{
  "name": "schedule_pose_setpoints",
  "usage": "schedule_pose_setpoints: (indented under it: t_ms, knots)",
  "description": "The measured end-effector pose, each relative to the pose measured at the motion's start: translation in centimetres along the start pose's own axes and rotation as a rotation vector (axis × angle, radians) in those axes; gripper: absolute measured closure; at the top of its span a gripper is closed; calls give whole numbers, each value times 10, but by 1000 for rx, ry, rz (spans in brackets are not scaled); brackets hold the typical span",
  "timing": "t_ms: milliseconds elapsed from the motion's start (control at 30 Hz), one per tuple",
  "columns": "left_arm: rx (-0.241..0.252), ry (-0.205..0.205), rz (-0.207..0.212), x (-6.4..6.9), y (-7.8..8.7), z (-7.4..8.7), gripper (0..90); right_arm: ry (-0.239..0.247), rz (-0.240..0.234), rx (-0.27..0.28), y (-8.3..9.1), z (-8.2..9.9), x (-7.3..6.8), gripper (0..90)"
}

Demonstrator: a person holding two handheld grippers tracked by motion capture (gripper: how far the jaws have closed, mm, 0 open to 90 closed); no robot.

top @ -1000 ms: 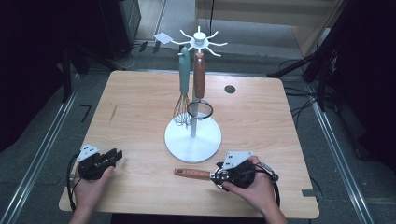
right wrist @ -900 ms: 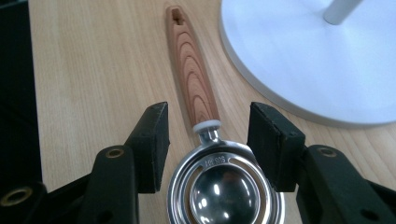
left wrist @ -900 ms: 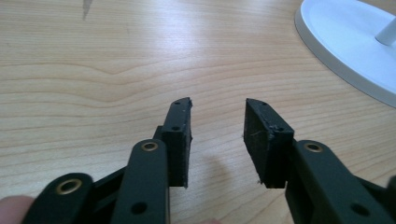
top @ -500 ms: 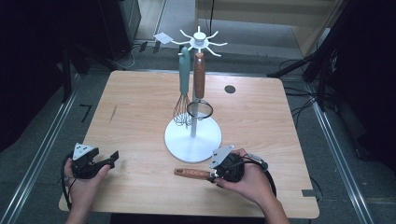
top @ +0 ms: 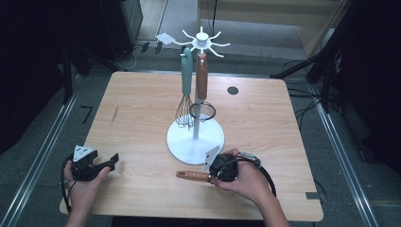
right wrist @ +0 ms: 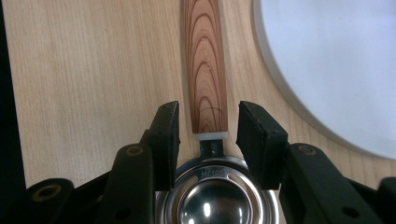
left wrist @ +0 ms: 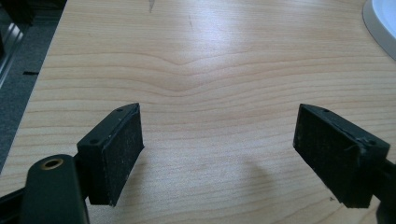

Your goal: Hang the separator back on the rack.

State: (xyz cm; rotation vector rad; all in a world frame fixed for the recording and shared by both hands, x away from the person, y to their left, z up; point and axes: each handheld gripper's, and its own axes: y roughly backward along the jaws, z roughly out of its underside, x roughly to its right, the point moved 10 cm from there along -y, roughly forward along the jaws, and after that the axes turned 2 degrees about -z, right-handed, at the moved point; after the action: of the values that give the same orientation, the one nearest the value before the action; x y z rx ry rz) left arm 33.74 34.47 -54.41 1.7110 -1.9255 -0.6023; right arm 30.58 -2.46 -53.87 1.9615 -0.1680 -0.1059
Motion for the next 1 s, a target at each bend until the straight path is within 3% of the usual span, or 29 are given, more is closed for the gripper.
schedule_pose_setpoints:
  t_ms: [900, 1000]
  knots:
    - [-10, -14, -4, 2, -1, 2, 169, 42, -19, -149, -17, 6, 4, 694]
    - [-11, -15, -3, 2, -1, 2, 168, 24, -20, -172, -17, 7, 3, 695]
